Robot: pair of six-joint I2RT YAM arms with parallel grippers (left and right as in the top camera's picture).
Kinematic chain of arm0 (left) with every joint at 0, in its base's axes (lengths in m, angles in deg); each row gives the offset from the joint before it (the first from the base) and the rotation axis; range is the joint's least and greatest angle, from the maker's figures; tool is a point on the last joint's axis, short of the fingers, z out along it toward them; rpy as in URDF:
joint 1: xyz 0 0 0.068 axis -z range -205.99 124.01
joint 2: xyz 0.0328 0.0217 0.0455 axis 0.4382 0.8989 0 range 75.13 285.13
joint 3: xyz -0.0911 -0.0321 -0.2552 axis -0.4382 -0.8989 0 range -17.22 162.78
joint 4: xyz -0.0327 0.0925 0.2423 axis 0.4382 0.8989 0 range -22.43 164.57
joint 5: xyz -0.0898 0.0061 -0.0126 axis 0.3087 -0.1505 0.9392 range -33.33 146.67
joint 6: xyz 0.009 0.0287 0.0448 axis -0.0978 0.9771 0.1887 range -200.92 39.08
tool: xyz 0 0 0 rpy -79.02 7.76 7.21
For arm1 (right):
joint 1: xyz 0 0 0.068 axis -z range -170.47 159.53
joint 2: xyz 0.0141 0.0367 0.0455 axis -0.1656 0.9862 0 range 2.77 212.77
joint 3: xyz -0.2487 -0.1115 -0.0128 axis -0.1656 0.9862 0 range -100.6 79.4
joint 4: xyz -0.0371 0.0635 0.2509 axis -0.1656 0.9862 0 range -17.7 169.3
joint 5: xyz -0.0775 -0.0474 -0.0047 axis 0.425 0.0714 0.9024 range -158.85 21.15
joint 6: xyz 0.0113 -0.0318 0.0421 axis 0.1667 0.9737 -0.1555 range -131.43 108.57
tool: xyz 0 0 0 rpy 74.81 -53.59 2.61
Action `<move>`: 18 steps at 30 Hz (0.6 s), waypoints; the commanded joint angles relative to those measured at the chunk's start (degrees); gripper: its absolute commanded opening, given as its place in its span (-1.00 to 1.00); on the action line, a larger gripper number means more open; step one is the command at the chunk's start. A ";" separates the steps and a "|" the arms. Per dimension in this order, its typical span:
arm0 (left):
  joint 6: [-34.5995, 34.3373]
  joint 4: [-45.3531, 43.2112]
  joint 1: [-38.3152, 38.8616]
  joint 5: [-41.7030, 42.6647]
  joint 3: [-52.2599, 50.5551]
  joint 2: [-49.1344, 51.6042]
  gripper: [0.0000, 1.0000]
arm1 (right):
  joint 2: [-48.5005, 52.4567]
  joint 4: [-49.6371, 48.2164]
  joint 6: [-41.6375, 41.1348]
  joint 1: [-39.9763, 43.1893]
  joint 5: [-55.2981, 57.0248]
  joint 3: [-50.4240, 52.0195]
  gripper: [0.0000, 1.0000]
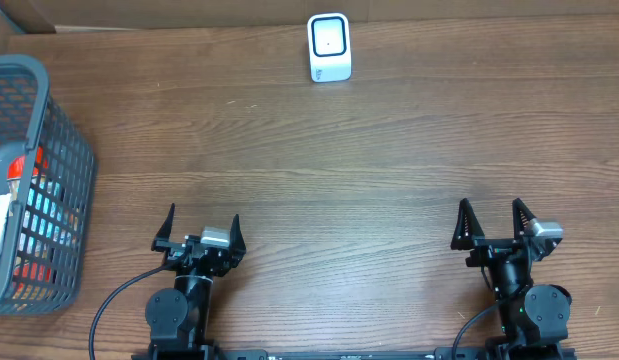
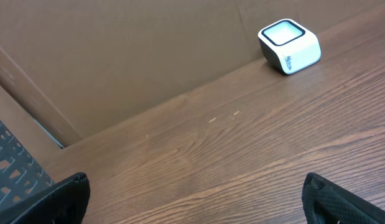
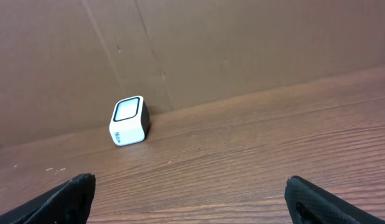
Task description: Scan the item barcode
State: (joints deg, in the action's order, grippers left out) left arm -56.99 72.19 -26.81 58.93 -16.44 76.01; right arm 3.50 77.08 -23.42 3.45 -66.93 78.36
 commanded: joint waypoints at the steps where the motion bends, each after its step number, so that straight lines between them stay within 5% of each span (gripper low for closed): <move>1: -1.46 -0.28 0.04 -0.63 -0.50 -0.57 1.00 | -0.57 -0.15 0.04 -0.28 0.39 0.57 1.00; 18: -1.46 -0.31 0.04 -0.63 -0.50 -0.57 0.99 | -0.57 -0.15 0.04 -0.28 0.39 0.57 1.00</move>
